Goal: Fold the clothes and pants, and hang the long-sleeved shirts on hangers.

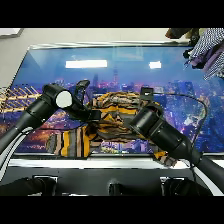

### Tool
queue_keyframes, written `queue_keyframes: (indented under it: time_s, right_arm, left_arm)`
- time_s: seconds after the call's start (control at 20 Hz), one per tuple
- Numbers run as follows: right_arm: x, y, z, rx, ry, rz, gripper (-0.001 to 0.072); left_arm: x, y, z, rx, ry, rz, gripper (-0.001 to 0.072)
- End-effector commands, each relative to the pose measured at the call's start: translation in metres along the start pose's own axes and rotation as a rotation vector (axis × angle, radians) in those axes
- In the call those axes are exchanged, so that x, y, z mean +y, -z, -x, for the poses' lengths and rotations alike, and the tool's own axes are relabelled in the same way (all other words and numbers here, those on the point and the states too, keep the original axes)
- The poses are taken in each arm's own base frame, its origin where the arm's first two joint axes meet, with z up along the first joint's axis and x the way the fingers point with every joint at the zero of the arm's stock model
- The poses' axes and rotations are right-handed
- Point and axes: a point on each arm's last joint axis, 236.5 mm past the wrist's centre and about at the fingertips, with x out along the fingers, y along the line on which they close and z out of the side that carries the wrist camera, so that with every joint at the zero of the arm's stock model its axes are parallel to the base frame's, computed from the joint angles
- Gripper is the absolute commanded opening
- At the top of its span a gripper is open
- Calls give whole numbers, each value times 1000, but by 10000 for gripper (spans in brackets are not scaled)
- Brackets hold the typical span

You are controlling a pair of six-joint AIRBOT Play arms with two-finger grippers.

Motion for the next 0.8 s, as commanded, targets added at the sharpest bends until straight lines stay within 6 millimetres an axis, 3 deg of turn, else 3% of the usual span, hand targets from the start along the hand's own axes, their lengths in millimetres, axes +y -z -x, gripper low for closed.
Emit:
queue_keyframes:
  time_s: [0.0, 0.05, 0.15, 0.2, 0.3, 0.4, 0.55, 0.75]
  right_arm:
    - [-9, -13, 3, -77, 51, -2, 26]
    - [-7, -14, 2, -74, 40, 0, 26]
    - [-6, -17, 1, -74, 28, -10, 27]
    - [0, -18, 1, -80, 4, -4, 27]
    - [16, -11, 1, -53, -63, 22, 27]
    - [19, -11, 2, -53, -77, 35, 27]
    - [25, -10, 2, -52, -101, 91, 27]
    - [26, -9, 2, -47, -106, 113, 27]
  left_arm:
    - [4, 4, -3, 4, -13, 8, 68]
    - [3, 1, -3, -5, -1, 15, 158]
    - [2, -5, -1, -15, 23, 35, 453]
    - [2, -6, 0, -16, 33, 44, 540]
    - [11, -13, 9, -42, 37, 70, 619]
    - [34, -26, 33, -109, 30, 80, 619]
    - [116, -38, 84, -244, -58, 163, 619]
    - [242, -7, 130, -349, -181, 297, 617]
